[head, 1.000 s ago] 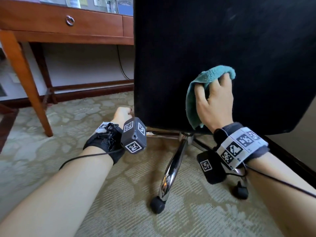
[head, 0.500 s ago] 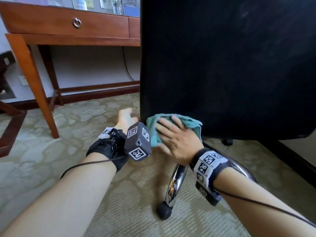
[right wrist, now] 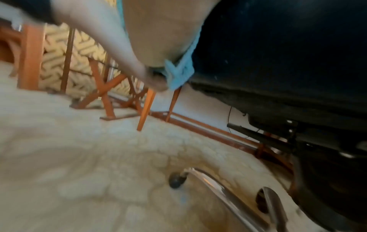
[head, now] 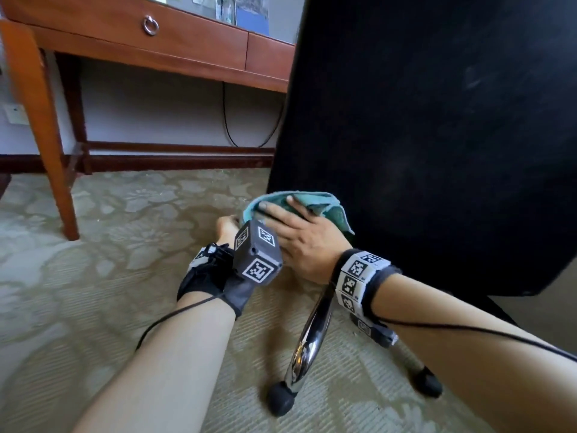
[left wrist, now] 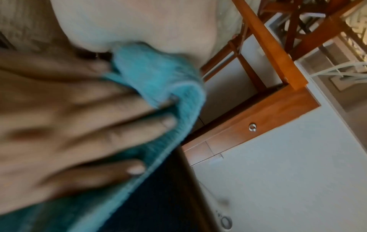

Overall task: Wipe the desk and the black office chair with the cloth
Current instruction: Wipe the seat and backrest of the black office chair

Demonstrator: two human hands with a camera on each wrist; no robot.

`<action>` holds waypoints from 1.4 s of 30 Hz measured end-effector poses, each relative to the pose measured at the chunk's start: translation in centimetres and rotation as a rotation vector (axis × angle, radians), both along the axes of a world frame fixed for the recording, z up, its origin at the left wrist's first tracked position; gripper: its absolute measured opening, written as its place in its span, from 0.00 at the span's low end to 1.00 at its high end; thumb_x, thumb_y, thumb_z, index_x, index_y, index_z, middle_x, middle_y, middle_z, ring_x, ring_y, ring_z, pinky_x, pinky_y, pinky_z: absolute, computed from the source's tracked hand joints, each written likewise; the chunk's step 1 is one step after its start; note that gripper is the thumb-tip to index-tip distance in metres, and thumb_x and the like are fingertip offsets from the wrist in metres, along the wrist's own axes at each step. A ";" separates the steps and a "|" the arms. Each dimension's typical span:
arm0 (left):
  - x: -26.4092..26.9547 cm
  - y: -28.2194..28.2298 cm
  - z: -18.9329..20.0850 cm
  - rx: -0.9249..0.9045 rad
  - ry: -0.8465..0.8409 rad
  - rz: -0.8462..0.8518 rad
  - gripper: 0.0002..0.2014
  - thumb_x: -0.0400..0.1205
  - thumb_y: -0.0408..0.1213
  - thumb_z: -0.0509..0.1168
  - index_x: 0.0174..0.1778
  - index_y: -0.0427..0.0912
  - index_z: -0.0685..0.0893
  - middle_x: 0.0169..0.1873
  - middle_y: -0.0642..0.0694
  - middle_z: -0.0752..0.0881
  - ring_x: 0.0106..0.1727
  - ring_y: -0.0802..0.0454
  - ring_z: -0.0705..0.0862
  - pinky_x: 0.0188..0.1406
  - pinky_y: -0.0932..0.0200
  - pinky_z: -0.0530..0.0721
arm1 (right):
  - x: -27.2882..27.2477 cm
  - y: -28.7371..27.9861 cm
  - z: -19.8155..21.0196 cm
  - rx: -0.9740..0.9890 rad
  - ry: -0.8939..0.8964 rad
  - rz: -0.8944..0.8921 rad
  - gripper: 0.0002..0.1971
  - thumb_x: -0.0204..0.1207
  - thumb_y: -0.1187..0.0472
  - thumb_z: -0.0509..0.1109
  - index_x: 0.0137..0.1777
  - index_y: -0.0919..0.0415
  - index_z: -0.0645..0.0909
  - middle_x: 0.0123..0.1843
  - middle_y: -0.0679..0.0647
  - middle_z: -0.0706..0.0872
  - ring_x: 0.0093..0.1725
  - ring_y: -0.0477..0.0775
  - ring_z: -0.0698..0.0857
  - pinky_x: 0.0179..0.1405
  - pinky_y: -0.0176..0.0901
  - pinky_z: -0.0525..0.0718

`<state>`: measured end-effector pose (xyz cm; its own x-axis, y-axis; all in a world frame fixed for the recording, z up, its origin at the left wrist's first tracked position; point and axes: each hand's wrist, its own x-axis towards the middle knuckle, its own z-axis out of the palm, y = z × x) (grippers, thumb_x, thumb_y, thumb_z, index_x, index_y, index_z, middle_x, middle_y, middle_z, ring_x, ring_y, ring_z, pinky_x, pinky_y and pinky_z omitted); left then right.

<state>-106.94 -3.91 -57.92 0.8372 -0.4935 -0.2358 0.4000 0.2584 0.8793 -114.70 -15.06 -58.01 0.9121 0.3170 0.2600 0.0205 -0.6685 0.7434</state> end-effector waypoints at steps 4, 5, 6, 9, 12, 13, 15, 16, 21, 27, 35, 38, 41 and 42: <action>3.7 1.4 0.9 0.071 0.113 -0.033 0.15 0.90 0.37 0.47 0.46 0.43 0.78 0.66 0.36 0.78 0.48 0.38 0.81 0.28 0.57 0.74 | -0.5 -0.5 3.1 -0.152 0.083 -0.035 0.27 0.84 0.48 0.44 0.78 0.53 0.71 0.82 0.48 0.66 0.83 0.53 0.59 0.83 0.57 0.40; 4.0 0.9 1.7 0.086 0.112 -0.083 0.15 0.89 0.41 0.49 0.43 0.42 0.78 0.59 0.38 0.81 0.43 0.39 0.80 0.28 0.55 0.73 | -0.4 -0.6 5.1 -0.167 0.046 -0.044 0.27 0.83 0.47 0.45 0.76 0.53 0.74 0.81 0.48 0.69 0.83 0.53 0.61 0.82 0.57 0.45; 3.7 0.8 3.5 0.065 0.135 -0.078 0.17 0.88 0.47 0.52 0.45 0.40 0.80 0.53 0.38 0.84 0.39 0.41 0.81 0.27 0.55 0.73 | -0.1 -0.7 7.3 -0.166 -0.011 -0.041 0.26 0.83 0.46 0.49 0.74 0.53 0.76 0.79 0.49 0.72 0.82 0.54 0.64 0.82 0.58 0.48; 4.5 -1.3 9.0 -0.083 0.077 -0.106 0.22 0.87 0.52 0.52 0.48 0.39 0.85 0.37 0.41 0.87 0.33 0.45 0.85 0.29 0.58 0.79 | 0.8 -1.0 13.4 -0.155 -0.212 -0.049 0.22 0.83 0.48 0.58 0.73 0.54 0.77 0.77 0.50 0.75 0.81 0.56 0.66 0.82 0.59 0.47; 4.2 -1.9 15.2 -0.161 -0.053 -0.199 0.22 0.89 0.49 0.51 0.35 0.43 0.81 0.32 0.40 0.85 0.28 0.48 0.83 0.27 0.61 0.77 | 1.5 -0.4 15.8 -0.137 -0.309 -0.070 0.24 0.81 0.47 0.60 0.75 0.55 0.76 0.79 0.50 0.71 0.82 0.56 0.62 0.82 0.61 0.43; 4.5 -2.1 16.5 -0.159 -0.066 -0.214 0.22 0.89 0.49 0.50 0.35 0.42 0.79 0.32 0.39 0.84 0.29 0.48 0.82 0.26 0.61 0.75 | 1.7 -0.2 15.9 -0.123 -0.294 -0.071 0.25 0.80 0.46 0.59 0.75 0.55 0.76 0.80 0.50 0.70 0.83 0.56 0.60 0.82 0.61 0.41; 4.9 -1.3 18.3 -0.124 -0.124 -0.155 0.20 0.90 0.48 0.49 0.38 0.42 0.76 0.34 0.42 0.81 0.29 0.49 0.78 0.24 0.62 0.72 | 1.7 -0.5 16.5 -0.150 -0.230 -0.064 0.26 0.80 0.45 0.55 0.75 0.54 0.75 0.81 0.50 0.68 0.83 0.57 0.59 0.81 0.61 0.38; 5.3 -1.2 18.9 -0.120 -0.127 -0.146 0.18 0.90 0.49 0.49 0.43 0.43 0.77 0.38 0.40 0.83 0.30 0.48 0.78 0.25 0.61 0.73 | 1.6 -0.9 17.5 -0.182 -0.199 -0.057 0.26 0.81 0.46 0.53 0.75 0.54 0.75 0.80 0.50 0.69 0.83 0.58 0.59 0.82 0.62 0.39; 5.4 -1.3 23.4 -0.138 -0.119 -0.188 0.27 0.83 0.61 0.52 0.60 0.40 0.80 0.47 0.38 0.87 0.45 0.43 0.86 0.41 0.52 0.83 | -0.8 -2.5 26.6 -0.161 -0.449 -0.110 0.23 0.86 0.49 0.54 0.77 0.56 0.72 0.80 0.52 0.70 0.83 0.56 0.62 0.81 0.62 0.44; 2.2 -2.7 29.5 -0.133 -0.307 -0.099 0.35 0.83 0.63 0.48 0.78 0.41 0.70 0.75 0.41 0.74 0.73 0.42 0.74 0.74 0.45 0.70 | -1.7 -2.7 25.8 0.084 -0.811 -0.153 0.28 0.83 0.48 0.56 0.81 0.57 0.66 0.83 0.54 0.63 0.85 0.55 0.53 0.81 0.63 0.36; 0.0 -6.0 30.5 -0.096 -0.333 0.232 0.36 0.85 0.62 0.43 0.82 0.38 0.58 0.81 0.39 0.62 0.81 0.39 0.61 0.80 0.43 0.58 | -8.7 -7.2 26.0 -0.140 -0.319 0.049 0.17 0.83 0.50 0.57 0.56 0.55 0.86 0.48 0.49 0.86 0.57 0.56 0.76 0.73 0.63 0.67; -0.7 -6.7 30.5 -0.082 -0.276 0.257 0.38 0.84 0.63 0.44 0.83 0.39 0.56 0.82 0.40 0.59 0.81 0.38 0.61 0.80 0.42 0.57 | -10.4 -8.1 29.0 -0.043 -0.694 -0.068 0.20 0.84 0.48 0.57 0.69 0.53 0.80 0.62 0.52 0.85 0.65 0.57 0.76 0.77 0.60 0.61; -0.5 -7.2 29.8 -0.032 -0.376 0.280 0.40 0.82 0.64 0.39 0.82 0.38 0.58 0.81 0.36 0.61 0.81 0.36 0.61 0.80 0.40 0.59 | -10.3 -7.7 24.0 0.065 -0.695 -0.088 0.28 0.82 0.48 0.59 0.82 0.51 0.63 0.80 0.50 0.70 0.80 0.55 0.63 0.82 0.64 0.49; -0.4 -7.3 29.5 -0.015 -0.404 0.289 0.39 0.82 0.63 0.39 0.82 0.38 0.59 0.80 0.36 0.63 0.80 0.35 0.62 0.80 0.40 0.60 | -10.2 -7.5 21.1 0.072 -0.587 -0.066 0.29 0.81 0.48 0.60 0.81 0.51 0.61 0.80 0.49 0.70 0.80 0.54 0.63 0.82 0.63 0.49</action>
